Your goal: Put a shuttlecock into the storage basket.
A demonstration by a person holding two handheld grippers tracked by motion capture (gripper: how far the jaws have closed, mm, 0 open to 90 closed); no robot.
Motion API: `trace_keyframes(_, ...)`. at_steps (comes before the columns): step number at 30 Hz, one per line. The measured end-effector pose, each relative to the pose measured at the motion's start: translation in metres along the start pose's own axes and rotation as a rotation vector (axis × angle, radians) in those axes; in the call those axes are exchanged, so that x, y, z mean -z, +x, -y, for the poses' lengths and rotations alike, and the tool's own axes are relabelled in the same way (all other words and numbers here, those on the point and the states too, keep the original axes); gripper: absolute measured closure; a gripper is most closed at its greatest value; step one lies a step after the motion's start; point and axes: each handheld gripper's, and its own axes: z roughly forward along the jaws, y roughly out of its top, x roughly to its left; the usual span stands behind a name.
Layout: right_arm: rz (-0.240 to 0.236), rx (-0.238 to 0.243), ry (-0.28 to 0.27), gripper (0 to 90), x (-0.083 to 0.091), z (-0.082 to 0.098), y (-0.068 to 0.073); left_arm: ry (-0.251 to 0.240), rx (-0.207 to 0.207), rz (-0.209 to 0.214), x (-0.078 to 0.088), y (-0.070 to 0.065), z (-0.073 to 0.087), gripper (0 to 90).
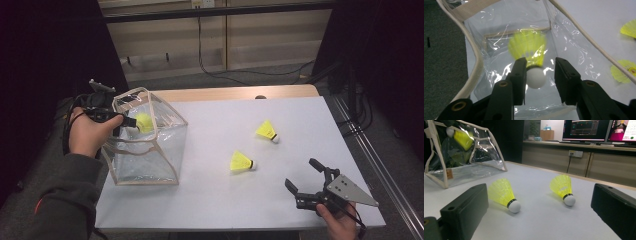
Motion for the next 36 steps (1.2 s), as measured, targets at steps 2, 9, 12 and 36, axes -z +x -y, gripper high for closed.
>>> trace_keyframes(2,0.000,0.002,0.001,0.9,0.000,0.000,0.000,-0.006,-0.001,0.002,0.001,-0.001,0.000,60.0)
trace_keyframes(9,0.001,0.001,0.000,0.9,0.000,0.000,0.000,-0.015,-0.023,0.035,0.009,-0.009,-0.004,54.2)
trace_keyframes(12,-0.001,0.003,-0.002,0.9,-0.001,0.000,0.000,-0.017,-0.037,0.043,0.013,-0.014,-0.006,51.1)
trace_keyframes(36,-0.004,0.003,0.002,0.9,-0.001,0.000,0.001,-0.064,-0.109,0.200,0.034,-0.044,-0.022,28.6)
